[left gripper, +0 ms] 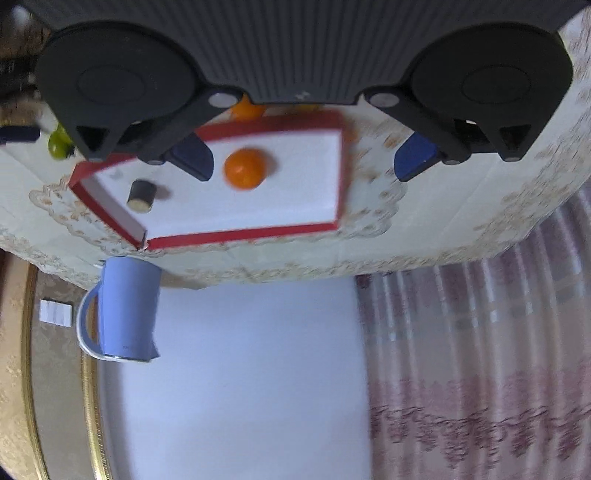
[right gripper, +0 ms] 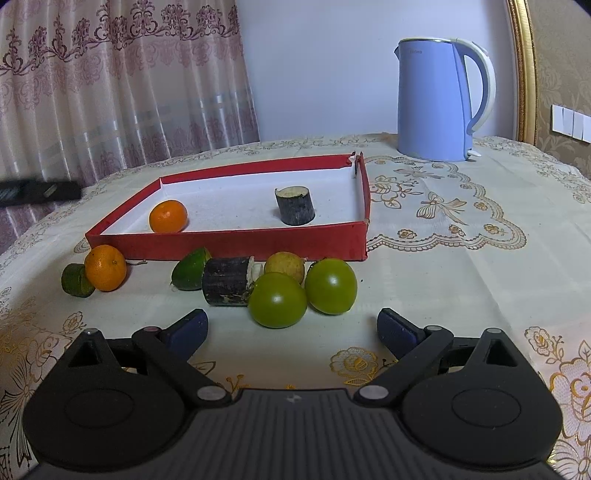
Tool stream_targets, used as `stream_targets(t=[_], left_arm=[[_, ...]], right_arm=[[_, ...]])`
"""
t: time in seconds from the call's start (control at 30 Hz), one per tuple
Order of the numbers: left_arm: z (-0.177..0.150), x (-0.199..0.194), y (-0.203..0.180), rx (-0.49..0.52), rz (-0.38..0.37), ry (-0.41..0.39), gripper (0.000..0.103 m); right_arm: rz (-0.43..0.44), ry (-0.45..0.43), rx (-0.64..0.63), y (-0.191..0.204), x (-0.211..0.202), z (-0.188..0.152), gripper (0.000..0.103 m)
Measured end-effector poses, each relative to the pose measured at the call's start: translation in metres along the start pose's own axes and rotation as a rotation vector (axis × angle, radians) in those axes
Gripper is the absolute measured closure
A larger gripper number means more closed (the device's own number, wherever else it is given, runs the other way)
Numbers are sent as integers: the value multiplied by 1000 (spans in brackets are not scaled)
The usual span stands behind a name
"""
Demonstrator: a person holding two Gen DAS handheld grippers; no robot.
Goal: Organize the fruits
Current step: 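Carry the mandarin orange over the red tray and open the left tool, then grasp the green cucumber chunk with the left tool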
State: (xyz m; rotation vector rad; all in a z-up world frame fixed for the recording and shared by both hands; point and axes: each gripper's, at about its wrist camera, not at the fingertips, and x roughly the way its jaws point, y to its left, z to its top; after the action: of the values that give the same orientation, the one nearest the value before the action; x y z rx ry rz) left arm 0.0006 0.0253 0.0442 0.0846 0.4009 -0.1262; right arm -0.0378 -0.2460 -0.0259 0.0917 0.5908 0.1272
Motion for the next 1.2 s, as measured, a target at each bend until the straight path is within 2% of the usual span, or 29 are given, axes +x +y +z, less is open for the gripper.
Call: stream_targets(t=[0.1, 0.23, 0.43, 0.53, 0.63, 0.9, 0.97, 1.07, 1.2], left_arm=[[-19, -10, 8, -21, 4, 22, 0], [-37, -13, 4, 66, 35, 35, 0], [-48, -6, -3, 85, 11, 56, 0], [-51, 2, -7, 88, 17, 87, 11], [-55, 8, -5, 56, -2, 124, 16], [-61, 18, -7, 17, 6, 154, 19], [-60, 20, -6, 6, 27, 154, 24], [-59, 20, -3, -32, 21, 167, 41], [-62, 23, -3, -30, 11, 181, 44]], right_arm=[[-2, 0, -1, 0, 0, 0, 4], [-4, 1, -4, 0, 0, 0, 4], [-10, 5, -7, 1, 1, -1, 4], [-13, 7, -8, 1, 0, -1, 4], [-17, 8, -10, 1, 1, -1, 4], [-17, 9, -10, 2, 1, -1, 4], [-17, 9, -11, 1, 1, -1, 4], [-17, 9, -10, 2, 1, -1, 4], [-17, 9, -10, 2, 1, -1, 4]])
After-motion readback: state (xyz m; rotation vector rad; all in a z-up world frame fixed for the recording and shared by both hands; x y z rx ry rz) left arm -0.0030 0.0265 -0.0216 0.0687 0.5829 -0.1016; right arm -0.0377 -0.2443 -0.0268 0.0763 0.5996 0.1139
